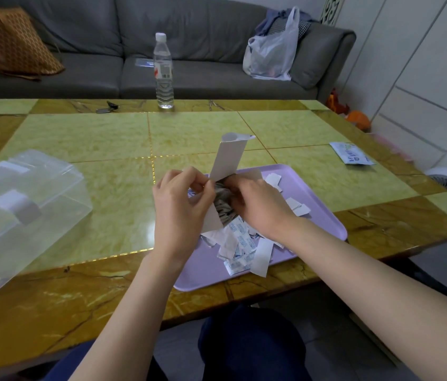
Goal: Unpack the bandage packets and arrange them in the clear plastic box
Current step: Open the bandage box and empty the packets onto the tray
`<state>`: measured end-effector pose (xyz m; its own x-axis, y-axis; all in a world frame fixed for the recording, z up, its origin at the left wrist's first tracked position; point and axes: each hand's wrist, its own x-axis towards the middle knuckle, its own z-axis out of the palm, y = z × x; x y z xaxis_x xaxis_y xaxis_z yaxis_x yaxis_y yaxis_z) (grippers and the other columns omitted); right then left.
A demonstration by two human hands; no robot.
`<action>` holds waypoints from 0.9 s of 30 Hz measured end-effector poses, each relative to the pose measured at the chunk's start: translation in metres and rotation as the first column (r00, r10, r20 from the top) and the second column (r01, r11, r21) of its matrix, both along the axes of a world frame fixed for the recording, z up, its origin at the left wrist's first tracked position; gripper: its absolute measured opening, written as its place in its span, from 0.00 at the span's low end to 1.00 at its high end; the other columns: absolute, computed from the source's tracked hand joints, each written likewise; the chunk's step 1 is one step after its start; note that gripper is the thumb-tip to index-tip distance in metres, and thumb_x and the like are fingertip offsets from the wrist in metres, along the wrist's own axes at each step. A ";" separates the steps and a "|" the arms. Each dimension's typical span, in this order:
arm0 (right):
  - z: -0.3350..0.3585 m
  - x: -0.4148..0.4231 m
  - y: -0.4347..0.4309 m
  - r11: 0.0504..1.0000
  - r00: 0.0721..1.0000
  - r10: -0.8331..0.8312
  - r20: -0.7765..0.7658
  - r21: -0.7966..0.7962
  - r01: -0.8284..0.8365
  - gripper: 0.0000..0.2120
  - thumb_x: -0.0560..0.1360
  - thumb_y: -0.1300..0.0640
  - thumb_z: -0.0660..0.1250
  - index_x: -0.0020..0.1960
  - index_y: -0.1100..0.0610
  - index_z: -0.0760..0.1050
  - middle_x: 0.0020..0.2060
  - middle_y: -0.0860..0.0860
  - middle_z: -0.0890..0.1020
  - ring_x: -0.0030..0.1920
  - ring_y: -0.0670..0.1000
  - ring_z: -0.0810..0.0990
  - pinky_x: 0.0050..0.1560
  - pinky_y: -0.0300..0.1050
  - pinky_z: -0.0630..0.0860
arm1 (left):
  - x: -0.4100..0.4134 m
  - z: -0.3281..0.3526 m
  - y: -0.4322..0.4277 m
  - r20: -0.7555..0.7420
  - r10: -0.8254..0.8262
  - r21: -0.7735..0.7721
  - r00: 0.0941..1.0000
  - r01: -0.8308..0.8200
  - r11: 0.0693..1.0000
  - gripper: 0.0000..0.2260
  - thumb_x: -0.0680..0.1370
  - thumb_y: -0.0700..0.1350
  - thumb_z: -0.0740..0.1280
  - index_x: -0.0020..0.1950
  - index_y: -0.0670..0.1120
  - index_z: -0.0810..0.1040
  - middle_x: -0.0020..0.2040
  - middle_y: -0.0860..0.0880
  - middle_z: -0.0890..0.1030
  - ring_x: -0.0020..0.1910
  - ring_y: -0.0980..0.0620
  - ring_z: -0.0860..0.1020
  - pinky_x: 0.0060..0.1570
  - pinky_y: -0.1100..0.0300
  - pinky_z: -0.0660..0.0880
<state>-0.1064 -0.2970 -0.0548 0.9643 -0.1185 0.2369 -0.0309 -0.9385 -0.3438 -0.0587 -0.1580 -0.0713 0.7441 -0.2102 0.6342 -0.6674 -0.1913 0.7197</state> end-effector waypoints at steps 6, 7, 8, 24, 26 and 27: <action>-0.002 0.002 0.003 0.987 0.999 -0.037 0.015 -0.155 0.039 0.11 0.78 0.52 0.61 0.59 0.50 0.75 0.51 0.52 0.81 0.50 0.58 0.78 0.35 0.46 0.66 | -0.002 0.001 -0.001 0.021 0.011 0.022 1.000 -0.012 1.000 0.06 0.73 0.43 0.67 0.36 0.44 0.75 0.32 0.64 0.70 0.36 0.57 0.70 0.45 0.46 0.72; -0.002 0.002 0.003 0.985 0.998 -0.056 0.021 -0.165 0.059 0.11 0.78 0.52 0.60 0.59 0.52 0.74 0.50 0.53 0.81 0.49 0.59 0.78 0.36 0.47 0.68 | -0.001 0.001 0.000 0.025 0.021 0.022 0.999 -0.022 1.000 0.06 0.73 0.43 0.67 0.36 0.44 0.75 0.32 0.64 0.70 0.35 0.58 0.69 0.46 0.45 0.72; -0.001 0.002 0.003 0.987 0.997 -0.064 0.035 -0.146 0.068 0.10 0.78 0.54 0.60 0.58 0.53 0.72 0.48 0.55 0.81 0.48 0.60 0.79 0.37 0.48 0.71 | 0.000 0.001 0.001 0.031 0.033 0.024 0.999 -0.034 0.999 0.06 0.73 0.42 0.67 0.36 0.44 0.75 0.32 0.64 0.70 0.36 0.58 0.69 0.46 0.43 0.72; 0.021 -0.003 -0.034 0.958 0.925 -0.287 0.249 0.054 0.283 0.17 0.77 0.66 0.58 0.64 0.54 0.70 0.49 0.53 0.72 0.41 0.52 0.71 0.35 0.40 0.65 | 0.021 -0.001 0.015 0.073 0.301 0.101 0.951 -0.307 0.946 0.06 0.74 0.43 0.66 0.37 0.43 0.74 0.33 0.52 0.77 0.40 0.50 0.72 0.58 0.45 0.64; 0.017 0.000 -0.038 0.957 0.934 -0.289 0.211 0.055 0.284 0.20 0.76 0.68 0.58 0.66 0.55 0.68 0.53 0.55 0.74 0.49 0.53 0.73 0.42 0.41 0.67 | 0.020 -0.001 0.014 0.079 0.288 0.107 0.954 -0.295 0.949 0.06 0.74 0.43 0.66 0.37 0.44 0.74 0.33 0.54 0.76 0.40 0.52 0.71 0.58 0.45 0.64; 0.015 0.003 -0.040 0.954 0.934 -0.299 0.198 0.060 0.292 0.21 0.76 0.69 0.58 0.68 0.56 0.67 0.56 0.56 0.75 0.54 0.54 0.73 0.46 0.43 0.69 | 0.019 -0.001 0.013 0.081 0.285 0.108 0.955 -0.292 0.950 0.06 0.74 0.43 0.66 0.37 0.44 0.74 0.33 0.55 0.75 0.40 0.53 0.70 0.58 0.45 0.64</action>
